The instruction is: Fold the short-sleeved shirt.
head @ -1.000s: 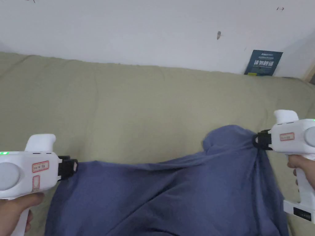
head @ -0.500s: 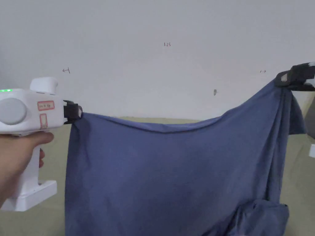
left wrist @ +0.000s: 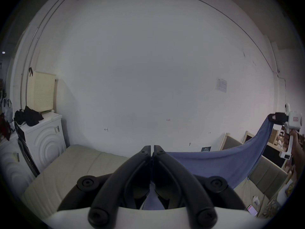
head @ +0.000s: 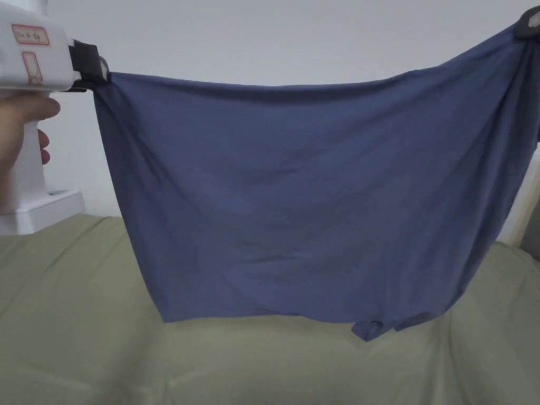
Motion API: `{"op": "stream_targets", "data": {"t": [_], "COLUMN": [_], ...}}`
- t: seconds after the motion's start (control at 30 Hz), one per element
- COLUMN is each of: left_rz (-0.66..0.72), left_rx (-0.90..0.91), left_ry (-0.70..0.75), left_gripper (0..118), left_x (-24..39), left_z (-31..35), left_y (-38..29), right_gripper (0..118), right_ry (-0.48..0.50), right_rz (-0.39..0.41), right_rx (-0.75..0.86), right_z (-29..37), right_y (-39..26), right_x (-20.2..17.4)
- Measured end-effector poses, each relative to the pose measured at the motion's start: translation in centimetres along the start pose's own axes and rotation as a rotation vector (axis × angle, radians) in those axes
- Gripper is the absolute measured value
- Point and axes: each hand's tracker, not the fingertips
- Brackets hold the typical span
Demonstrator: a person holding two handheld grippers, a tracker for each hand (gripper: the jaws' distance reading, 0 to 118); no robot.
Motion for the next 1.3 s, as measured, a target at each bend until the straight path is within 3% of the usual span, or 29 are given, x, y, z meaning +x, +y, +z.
{"op": "stream_targets", "data": {"t": [0.2,0.27,0.37,0.5,0.8,0.9,1.03,1.23,1.27,1.3], "left_rz": [0.052,0.073,0.005,0.117,0.139,0.122,0.198,0.202,0.201,0.191], "left_rx": [-0.137,-0.164,-0.150,-0.224,-0.203,-0.265,-0.372,-0.545,-0.547,-0.540], "left_ry": [0.023,0.014,0.032,0.040,-0.073,-0.058,-0.015,0.040,0.032,0.026], "left_gripper": [1,1,1,1,1,1,1,1,3,15], "left_x": [-1.9,-2.7,-2.6,-4.1,-3.6,-3.8,-4.4,-6.3,-6.6,-6.7], "left_z": [-2.3,-3.5,-3.9,-3.9,11.0,16.4,21.9,24.3,24.4,24.5], "left_y": [-10.0,-14.5,-21.2,-25.3,-28.6,-32.2,-39.5,-48.7,-49.3,-49.6], "right_gripper": [1,1,1,1,1,2,2,3,4,18], "right_ry": [0.019,0.019,0.007,-0.009,0.036,0.056,0.041,-0.072,-0.085,-0.085], "right_rz": [-0.052,-0.104,-0.130,-0.113,-0.039,-0.068,-0.055,-0.086,-0.073,-0.071], "right_rx": [-0.091,-0.118,-0.129,-0.144,-0.272,-0.347,-0.505,-0.766,-0.778,-0.766], "right_z": [-3.0,-3.7,-3.1,-1.3,13.4,18.9,24.4,27.6,27.8,28.0], "right_y": [-9.5,-13.4,-18.5,-21.8,-27.6,-31.9,-40.3,-54.1,-55.1,-55.5], "right_x": [1.1,1.6,0.9,0.8,-1.5,-2.3,-3.0,-1.4,-1.2,-1.0]}}
